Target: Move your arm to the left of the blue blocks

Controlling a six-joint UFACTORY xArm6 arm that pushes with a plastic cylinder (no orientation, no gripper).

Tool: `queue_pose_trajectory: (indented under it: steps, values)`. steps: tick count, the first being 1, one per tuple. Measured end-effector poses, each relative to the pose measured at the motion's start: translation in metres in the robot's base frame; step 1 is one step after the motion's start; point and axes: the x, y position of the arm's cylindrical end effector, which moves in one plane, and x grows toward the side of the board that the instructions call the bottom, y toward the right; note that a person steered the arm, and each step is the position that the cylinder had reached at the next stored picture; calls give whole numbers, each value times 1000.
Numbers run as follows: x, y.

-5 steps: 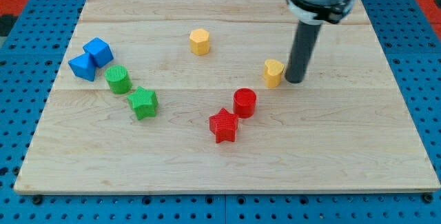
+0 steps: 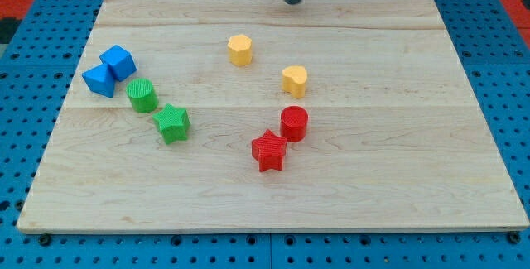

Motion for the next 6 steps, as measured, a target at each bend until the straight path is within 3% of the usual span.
queue_pose_trajectory:
  steps: [1,2,3,4,6]
  values:
    - [18,-128]
    - [61,-260]
    - [102,-316]
    - [130,-298]
    - [207,-318]
